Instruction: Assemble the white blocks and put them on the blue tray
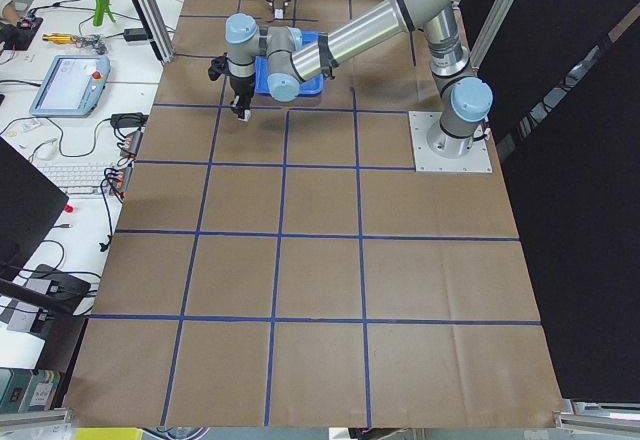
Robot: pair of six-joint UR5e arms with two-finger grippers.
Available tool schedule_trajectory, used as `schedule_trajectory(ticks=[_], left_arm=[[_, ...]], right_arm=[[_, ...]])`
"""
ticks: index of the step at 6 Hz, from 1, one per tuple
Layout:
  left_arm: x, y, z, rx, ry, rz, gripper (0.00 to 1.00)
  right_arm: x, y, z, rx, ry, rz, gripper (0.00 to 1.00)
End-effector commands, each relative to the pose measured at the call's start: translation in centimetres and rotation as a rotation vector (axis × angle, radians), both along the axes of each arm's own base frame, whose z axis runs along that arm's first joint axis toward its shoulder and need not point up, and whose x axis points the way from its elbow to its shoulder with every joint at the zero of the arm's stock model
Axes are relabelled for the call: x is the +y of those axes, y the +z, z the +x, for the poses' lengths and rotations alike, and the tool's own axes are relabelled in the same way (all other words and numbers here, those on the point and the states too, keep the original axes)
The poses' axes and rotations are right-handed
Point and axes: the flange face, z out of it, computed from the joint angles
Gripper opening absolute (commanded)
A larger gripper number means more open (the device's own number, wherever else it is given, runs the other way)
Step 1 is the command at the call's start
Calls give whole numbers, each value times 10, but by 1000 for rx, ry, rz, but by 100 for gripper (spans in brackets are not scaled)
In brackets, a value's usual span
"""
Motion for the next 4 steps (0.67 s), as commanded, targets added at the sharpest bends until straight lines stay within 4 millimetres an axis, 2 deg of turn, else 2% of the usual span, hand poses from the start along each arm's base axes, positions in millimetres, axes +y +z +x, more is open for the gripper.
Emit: schedule_trajectory(ticks=[1, 2, 4], left_arm=[[44, 14, -119, -38, -298, -9, 21], [59, 15, -152, -74, -478, -7, 21], [64, -3, -168, -105, -842, 23, 21]], right_arm=[[-1, 5, 0, 3, 2, -11, 29], [-4, 9, -1, 12, 0, -34, 26], [-4, 69, 2, 43, -8, -110, 24]])
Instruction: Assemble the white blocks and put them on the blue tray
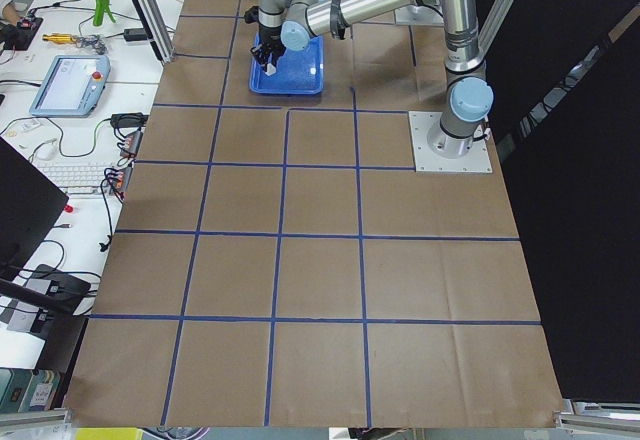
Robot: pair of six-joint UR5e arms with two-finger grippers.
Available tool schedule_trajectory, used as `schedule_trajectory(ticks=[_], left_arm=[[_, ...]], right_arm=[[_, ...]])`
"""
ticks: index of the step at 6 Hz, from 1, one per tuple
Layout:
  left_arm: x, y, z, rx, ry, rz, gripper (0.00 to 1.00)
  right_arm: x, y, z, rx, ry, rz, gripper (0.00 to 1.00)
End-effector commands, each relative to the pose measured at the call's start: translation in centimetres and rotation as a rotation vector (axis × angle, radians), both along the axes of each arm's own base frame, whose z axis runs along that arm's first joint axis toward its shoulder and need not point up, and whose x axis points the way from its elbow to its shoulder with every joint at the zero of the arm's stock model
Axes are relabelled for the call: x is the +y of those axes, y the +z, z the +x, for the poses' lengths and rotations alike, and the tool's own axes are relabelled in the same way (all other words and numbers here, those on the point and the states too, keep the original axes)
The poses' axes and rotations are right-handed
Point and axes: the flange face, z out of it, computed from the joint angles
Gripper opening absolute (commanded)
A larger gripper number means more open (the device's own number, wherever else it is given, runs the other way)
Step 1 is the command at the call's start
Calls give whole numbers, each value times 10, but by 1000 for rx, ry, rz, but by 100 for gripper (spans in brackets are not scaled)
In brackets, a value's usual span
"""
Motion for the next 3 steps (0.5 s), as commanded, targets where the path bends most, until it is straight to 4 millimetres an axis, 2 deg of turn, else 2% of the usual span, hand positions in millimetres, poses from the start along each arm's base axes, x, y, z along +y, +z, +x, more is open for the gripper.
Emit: schedule_trajectory(ticks=[1, 2, 3], left_arm=[[17, -20, -25, 6, -264, 35, 21], [33, -28, -47, 22, -304, -2, 21], [37, -48, -46, 21, -306, 6, 21]], right_arm=[[7, 44, 5, 18, -24, -30, 24], [22, 58, 14, 20, -39, -24, 24], [43, 83, 20, 29, -45, -49, 24]])
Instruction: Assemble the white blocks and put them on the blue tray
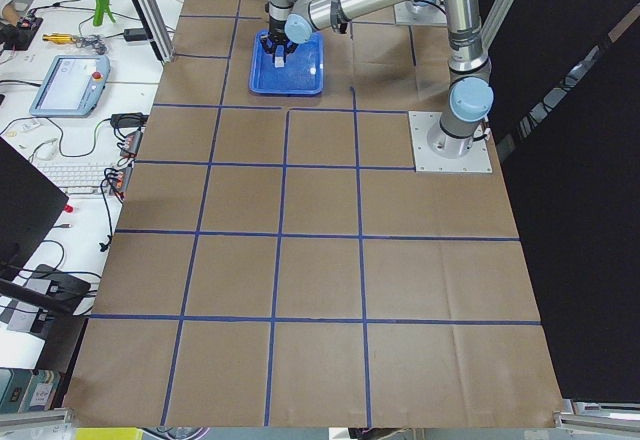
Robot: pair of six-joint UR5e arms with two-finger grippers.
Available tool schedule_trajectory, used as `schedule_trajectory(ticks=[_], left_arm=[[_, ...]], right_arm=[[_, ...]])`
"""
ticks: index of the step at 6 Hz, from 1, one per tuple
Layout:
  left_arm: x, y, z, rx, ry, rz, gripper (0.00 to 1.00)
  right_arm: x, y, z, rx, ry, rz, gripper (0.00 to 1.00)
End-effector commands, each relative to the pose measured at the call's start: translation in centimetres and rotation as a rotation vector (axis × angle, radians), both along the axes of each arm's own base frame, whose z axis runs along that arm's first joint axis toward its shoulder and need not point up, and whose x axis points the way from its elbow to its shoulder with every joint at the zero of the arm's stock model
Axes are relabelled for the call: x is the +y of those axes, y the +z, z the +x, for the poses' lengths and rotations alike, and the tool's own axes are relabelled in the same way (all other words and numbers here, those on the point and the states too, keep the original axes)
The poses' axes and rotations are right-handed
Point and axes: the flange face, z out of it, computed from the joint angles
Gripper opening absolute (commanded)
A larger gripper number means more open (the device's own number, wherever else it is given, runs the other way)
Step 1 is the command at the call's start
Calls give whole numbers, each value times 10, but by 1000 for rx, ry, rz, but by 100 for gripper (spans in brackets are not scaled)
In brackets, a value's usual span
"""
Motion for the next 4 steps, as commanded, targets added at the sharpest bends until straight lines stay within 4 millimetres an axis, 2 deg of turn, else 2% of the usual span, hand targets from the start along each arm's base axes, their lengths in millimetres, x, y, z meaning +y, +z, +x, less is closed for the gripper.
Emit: schedule_trajectory(ticks=[1, 2, 3, 4], left_arm=[[8, -31, -7, 18, -21, -4, 21], [7, -51, -8, 15, -22, 23, 21], [6, -55, -8, 15, -22, 24, 31], [6, -54, -11, 42, -23, 17, 88]], right_arm=[[39, 38, 12, 14, -12, -34, 24], [49, 31, 20, -34, -17, -27, 24], [50, 29, 21, -41, -18, -24, 25], [50, 29, 21, -40, -18, -24, 25]])
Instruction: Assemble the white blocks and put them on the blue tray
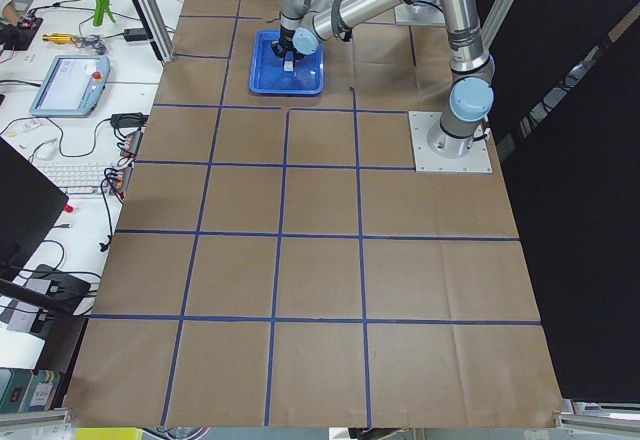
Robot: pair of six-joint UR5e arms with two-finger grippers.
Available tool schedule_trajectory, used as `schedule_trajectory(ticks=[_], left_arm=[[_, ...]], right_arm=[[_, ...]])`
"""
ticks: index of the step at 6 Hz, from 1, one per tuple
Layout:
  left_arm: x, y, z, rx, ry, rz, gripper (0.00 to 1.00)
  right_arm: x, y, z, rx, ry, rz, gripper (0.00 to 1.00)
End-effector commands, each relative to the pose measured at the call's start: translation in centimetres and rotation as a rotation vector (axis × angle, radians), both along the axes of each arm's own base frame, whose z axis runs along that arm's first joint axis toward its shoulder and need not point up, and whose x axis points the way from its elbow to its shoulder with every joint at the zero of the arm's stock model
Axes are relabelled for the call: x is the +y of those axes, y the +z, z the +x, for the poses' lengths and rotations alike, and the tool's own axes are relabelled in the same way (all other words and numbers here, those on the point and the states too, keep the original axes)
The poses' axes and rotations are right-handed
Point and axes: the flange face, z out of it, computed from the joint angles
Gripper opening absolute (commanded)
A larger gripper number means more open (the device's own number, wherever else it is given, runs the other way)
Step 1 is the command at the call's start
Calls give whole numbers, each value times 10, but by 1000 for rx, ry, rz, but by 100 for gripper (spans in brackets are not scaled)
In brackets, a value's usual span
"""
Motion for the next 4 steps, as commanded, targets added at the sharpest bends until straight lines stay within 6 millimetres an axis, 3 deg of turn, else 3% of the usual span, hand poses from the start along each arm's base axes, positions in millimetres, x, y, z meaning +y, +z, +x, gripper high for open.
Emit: schedule_trajectory(ticks=[1, 3, 4], left_arm=[[1, -6, -3, 29, -5, 10, 99], [-2, 33, -1, 26, -1, 6, 99], [-1, 84, 3, 19, 6, 23, 99]], right_arm=[[1, -1, 1, -5, 0, 4, 25], [2, -1, 2, -7, 0, 6, 25], [5, -3, 7, -12, -3, 20, 25]])
